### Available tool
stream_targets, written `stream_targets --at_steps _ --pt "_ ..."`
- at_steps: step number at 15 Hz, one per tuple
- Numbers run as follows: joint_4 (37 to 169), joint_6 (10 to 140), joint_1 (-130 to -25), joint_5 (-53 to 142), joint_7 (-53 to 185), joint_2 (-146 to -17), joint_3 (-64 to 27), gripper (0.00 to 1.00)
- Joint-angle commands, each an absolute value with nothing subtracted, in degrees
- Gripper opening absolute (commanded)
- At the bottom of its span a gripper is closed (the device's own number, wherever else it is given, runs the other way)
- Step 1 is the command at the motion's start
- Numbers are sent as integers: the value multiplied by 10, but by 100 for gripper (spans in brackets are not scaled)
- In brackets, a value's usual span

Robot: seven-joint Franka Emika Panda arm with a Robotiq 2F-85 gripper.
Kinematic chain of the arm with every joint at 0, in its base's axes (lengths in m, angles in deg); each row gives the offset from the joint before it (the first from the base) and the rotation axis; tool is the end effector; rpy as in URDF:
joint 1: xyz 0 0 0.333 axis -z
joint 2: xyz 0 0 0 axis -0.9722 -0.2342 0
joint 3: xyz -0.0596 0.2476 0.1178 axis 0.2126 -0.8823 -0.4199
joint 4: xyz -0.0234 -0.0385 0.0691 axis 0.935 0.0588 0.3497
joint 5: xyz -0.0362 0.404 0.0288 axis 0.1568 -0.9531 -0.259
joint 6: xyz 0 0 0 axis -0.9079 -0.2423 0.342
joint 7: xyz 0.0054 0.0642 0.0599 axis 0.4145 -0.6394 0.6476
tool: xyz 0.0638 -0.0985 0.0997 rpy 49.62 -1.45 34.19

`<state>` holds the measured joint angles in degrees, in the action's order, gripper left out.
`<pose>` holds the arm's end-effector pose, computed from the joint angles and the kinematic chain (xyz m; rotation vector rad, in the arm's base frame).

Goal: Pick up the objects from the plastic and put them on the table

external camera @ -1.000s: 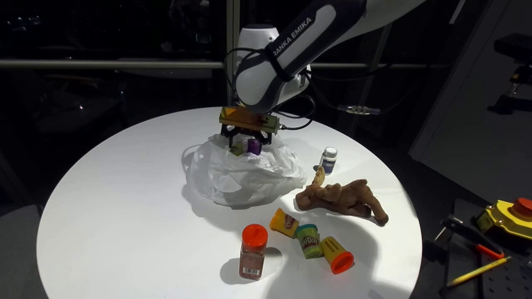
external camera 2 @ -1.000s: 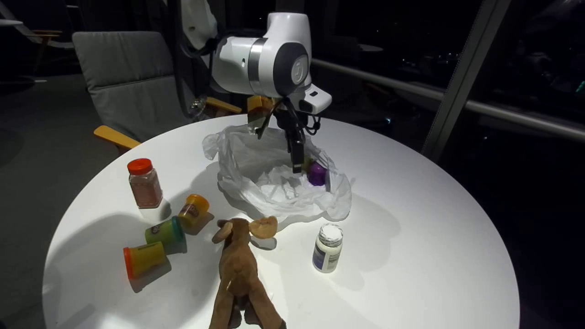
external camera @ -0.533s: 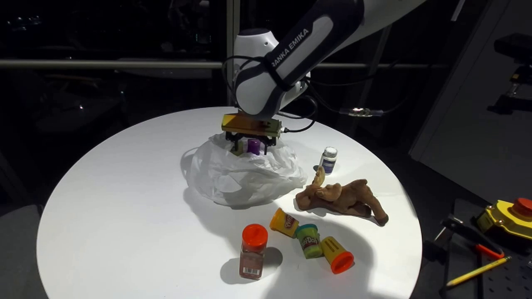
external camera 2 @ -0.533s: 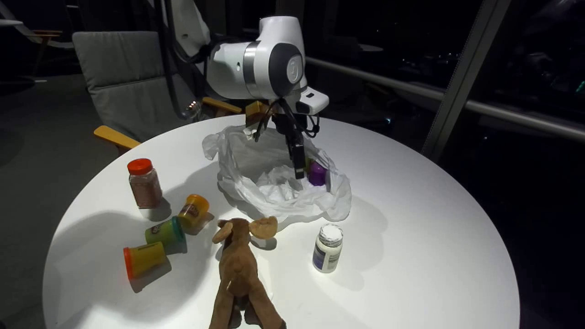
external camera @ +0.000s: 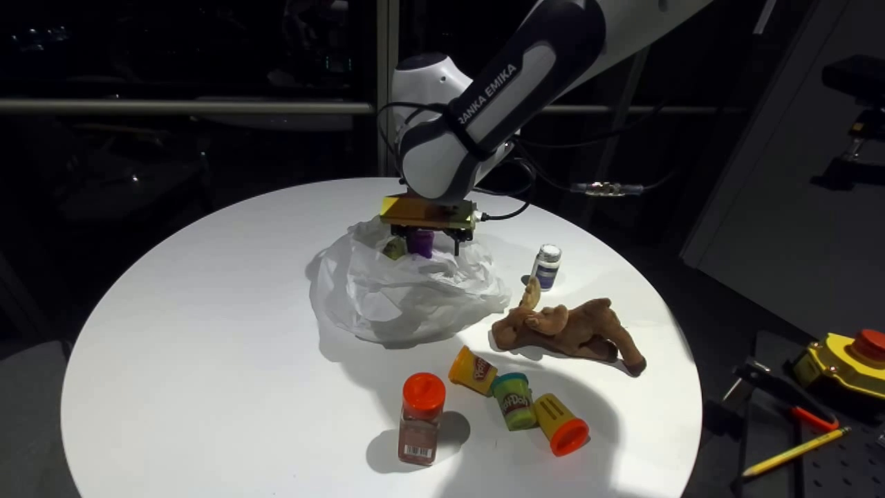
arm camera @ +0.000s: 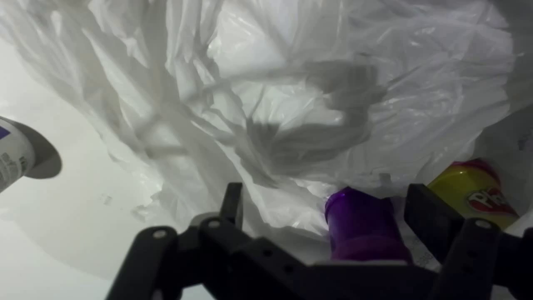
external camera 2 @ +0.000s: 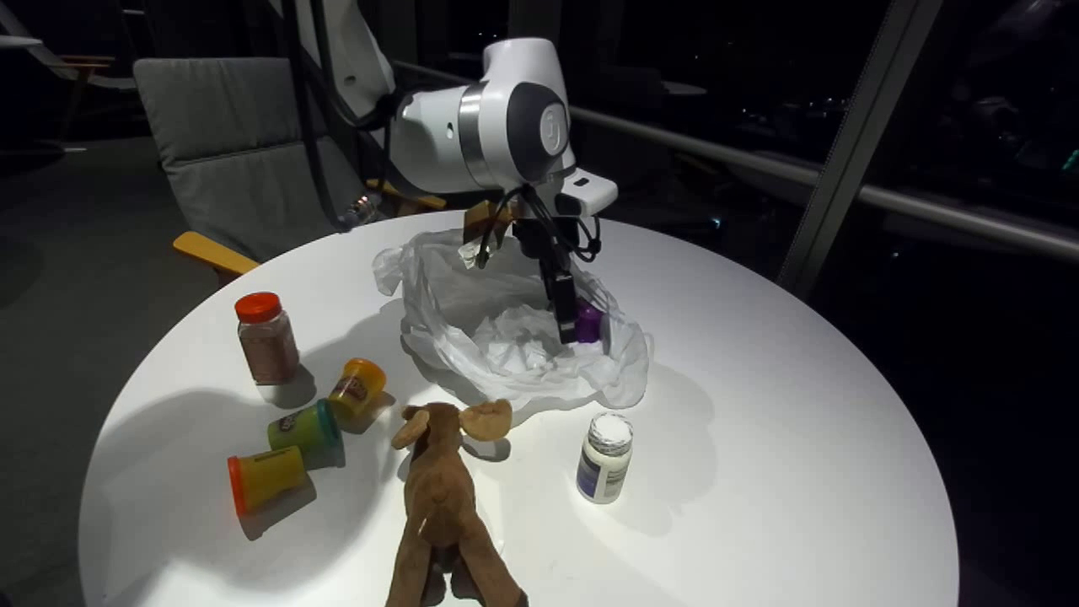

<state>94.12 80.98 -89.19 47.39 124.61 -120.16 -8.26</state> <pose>0.7032 -0.0085 0.0493 2.6067 -1.3401 0.2712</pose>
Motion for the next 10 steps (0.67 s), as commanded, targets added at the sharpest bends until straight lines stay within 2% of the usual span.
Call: stream_targets --at_steps 1,10 --pt "905 813 -883 484 1265 -1230 -67 100" --pt "859 875 -874 479 1277 -1264 -58 100"
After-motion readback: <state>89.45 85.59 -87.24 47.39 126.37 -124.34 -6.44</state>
